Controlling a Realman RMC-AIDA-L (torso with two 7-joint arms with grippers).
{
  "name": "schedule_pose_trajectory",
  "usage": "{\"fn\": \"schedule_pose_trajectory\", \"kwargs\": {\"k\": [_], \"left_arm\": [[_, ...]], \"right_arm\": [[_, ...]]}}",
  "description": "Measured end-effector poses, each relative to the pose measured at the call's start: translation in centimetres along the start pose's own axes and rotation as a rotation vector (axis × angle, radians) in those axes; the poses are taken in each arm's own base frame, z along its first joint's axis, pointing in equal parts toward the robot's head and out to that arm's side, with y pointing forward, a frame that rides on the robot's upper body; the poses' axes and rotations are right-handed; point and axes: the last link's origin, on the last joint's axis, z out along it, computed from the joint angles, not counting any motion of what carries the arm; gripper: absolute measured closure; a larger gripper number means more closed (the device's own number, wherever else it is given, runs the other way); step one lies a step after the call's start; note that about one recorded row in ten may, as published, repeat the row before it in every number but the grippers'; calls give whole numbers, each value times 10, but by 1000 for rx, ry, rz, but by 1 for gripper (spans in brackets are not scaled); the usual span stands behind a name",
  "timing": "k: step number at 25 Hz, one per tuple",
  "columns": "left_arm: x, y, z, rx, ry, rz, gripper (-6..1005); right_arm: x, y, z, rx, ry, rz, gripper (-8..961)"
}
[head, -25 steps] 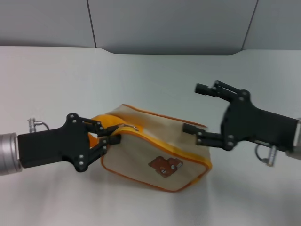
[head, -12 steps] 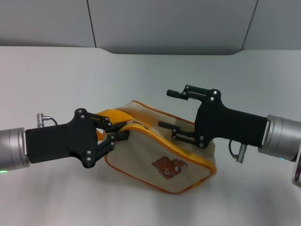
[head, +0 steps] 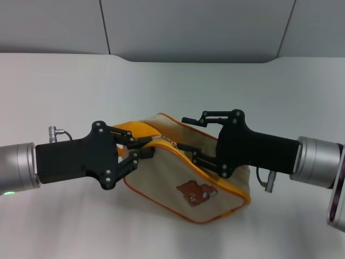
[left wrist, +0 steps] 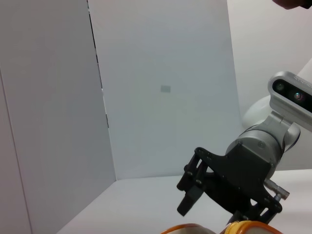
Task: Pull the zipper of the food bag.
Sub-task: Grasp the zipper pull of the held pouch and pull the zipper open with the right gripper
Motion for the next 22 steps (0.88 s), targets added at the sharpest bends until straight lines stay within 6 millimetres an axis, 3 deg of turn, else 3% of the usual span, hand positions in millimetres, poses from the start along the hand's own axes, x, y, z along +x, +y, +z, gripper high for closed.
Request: {"fn": "schedule_pose_trajectory", "kwargs": {"k": [22], "left_arm": [[3,-3,5,6,9,5,903]], "right_arm": [[-2,12,5,-47,-17,-38,577]]}}
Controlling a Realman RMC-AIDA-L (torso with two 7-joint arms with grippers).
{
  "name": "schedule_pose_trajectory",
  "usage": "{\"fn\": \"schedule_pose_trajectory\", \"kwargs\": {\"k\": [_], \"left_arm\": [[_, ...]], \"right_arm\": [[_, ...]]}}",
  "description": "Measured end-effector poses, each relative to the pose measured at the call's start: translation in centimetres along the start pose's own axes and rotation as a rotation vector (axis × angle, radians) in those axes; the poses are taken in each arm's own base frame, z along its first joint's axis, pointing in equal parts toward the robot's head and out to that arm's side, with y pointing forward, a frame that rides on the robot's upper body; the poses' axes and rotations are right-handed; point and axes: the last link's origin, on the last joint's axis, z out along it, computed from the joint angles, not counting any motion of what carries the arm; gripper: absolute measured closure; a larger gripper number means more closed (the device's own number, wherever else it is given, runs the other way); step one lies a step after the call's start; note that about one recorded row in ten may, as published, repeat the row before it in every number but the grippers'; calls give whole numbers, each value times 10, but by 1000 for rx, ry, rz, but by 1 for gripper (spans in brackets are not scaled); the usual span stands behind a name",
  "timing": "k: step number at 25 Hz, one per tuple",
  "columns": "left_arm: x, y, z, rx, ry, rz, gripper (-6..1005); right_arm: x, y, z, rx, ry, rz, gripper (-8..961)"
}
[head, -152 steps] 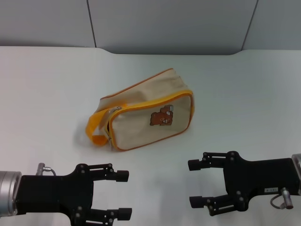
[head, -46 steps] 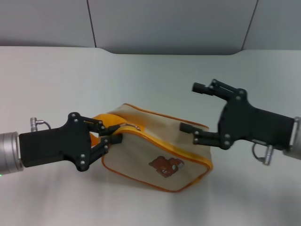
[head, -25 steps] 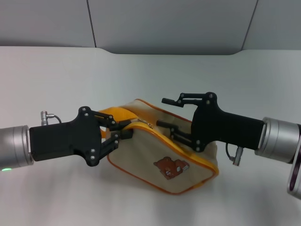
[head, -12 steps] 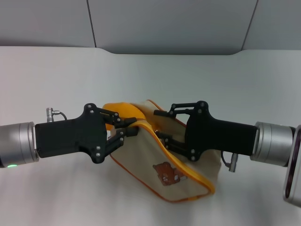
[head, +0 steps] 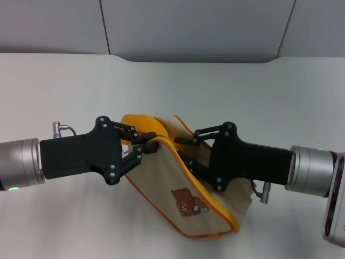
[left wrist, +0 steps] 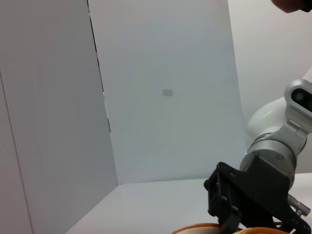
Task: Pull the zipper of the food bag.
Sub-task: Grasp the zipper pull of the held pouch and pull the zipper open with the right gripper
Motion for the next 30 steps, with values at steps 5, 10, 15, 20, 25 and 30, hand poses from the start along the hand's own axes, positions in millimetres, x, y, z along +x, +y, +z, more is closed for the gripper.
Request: {"fn": "schedule_pose_trajectory", "kwargs": {"k": [5,10,15,20,25,30], "left_arm": [[0,0,1,-1,1,0,906],[0,1,1,-3,3,0,907],[-1,2,1,1,4,2,908],[-2,-2,-7,89,30,-15,909],[-11,-9,-26,264,38,-55,909],[-17,-10,-35,326,24,-89,910]], "right_arm": [[1,2,0,3,5,10,766],[2,2,1,0,11,17,950],[2,3,2,-9,15,23,953],[4,10,-6,-63,34,49,955],[8,22,-34,-91,103,114,943],[9,26,-52,-70,146,158,928]]}}
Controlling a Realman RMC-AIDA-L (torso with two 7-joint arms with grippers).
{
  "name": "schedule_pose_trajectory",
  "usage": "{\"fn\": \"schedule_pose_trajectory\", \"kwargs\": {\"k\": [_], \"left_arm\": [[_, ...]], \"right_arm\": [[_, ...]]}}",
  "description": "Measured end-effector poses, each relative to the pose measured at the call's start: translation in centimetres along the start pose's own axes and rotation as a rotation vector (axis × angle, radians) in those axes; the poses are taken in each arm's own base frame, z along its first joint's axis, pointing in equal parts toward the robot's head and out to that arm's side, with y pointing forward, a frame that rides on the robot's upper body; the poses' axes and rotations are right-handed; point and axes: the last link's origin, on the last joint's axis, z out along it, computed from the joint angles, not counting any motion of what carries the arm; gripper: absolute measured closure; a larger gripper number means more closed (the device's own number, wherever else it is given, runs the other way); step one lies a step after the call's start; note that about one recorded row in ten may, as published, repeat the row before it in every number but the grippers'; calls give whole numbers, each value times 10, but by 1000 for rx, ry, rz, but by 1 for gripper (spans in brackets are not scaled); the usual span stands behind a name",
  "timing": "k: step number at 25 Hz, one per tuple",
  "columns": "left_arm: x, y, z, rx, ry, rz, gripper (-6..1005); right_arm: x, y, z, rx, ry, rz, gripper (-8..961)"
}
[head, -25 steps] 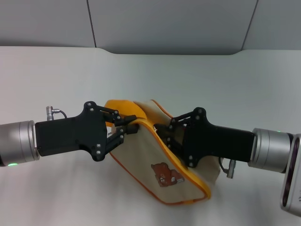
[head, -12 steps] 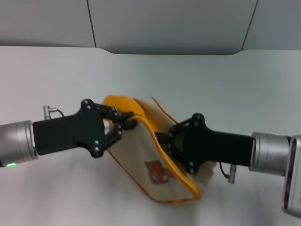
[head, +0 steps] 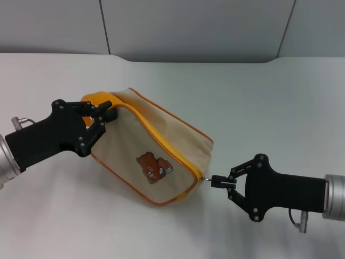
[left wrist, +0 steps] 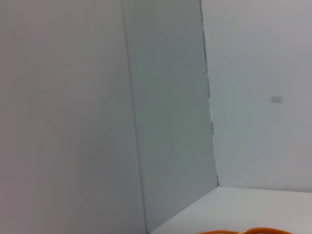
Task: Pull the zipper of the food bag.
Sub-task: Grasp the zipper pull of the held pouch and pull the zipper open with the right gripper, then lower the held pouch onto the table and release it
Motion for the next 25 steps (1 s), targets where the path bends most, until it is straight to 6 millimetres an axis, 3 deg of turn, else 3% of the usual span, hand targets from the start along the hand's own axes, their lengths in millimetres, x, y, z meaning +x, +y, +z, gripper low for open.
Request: {"fn": "schedule_pose_trajectory", "kwargs": {"k": [9,14,21,25], "left_arm": [[-11,8,-14,46,-8,-78,911],[-24,24,-21,96,-5,-150,912],[-37,35,-25,131,-22,-213,915],[-39,37,-27,140,-24,-223,917]], "right_arm": [[3,-13,-7,114,2,162,902],[2,-27,-7,182,-25,291,818],[0,-31,-6,194,-53,386,700],[-3,-31,-5,182,-81,443,539]]}}
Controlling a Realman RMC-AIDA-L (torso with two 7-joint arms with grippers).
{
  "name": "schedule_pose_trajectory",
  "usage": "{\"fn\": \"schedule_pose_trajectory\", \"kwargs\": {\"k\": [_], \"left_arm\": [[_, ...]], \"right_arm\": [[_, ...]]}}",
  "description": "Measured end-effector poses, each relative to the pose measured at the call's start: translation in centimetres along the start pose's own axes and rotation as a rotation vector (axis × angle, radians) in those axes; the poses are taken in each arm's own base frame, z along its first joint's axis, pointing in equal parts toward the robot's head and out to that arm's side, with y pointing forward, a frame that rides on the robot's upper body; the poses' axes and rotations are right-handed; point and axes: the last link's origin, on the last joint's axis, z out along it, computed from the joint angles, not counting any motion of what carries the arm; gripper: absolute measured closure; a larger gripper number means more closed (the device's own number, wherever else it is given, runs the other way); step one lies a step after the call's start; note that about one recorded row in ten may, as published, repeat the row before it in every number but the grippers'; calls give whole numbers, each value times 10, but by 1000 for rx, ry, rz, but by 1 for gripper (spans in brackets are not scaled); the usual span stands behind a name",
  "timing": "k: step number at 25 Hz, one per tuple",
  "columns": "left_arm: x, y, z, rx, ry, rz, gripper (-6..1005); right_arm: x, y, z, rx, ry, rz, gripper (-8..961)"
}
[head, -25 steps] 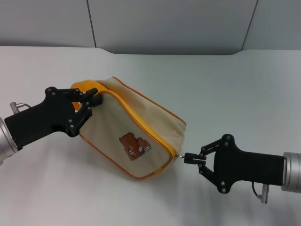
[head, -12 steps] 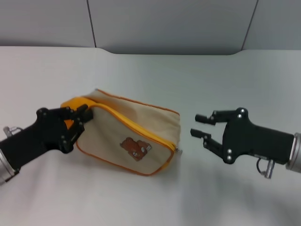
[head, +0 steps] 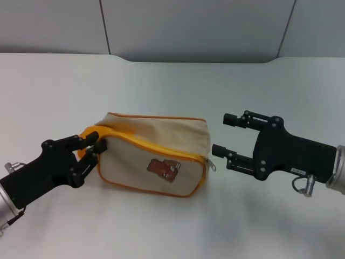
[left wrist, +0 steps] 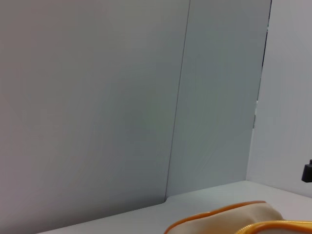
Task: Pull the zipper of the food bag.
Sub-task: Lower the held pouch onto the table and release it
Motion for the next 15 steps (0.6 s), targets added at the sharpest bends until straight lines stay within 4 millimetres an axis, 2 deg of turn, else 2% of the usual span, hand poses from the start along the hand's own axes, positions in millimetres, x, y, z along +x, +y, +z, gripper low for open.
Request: {"fn": "schedule_pose_trajectory", "kwargs": {"k": [2,4,8,10,12,15], "left_arm": [[3,-2,-3,8,19,-21,918],[11,-4,-11,-1,62,-44,919],[31,3,-27,-160,103,-35,769],[37,9,-31,-296,54,-34,694],[39,15,-31,-420,-28,-45,476],[36,21,-27,-500,-109,-58,300]], "right_arm": [[-2,2,-2,-10,-19,38,459],[-8,6,-7,-30,-61,96,301],[-16,12,-15,-84,-109,154,302],[-19,16,-21,-135,-118,193,302],[-19,22,-26,-192,-98,236,301],[-13,31,-27,-269,-29,292,289]]}}
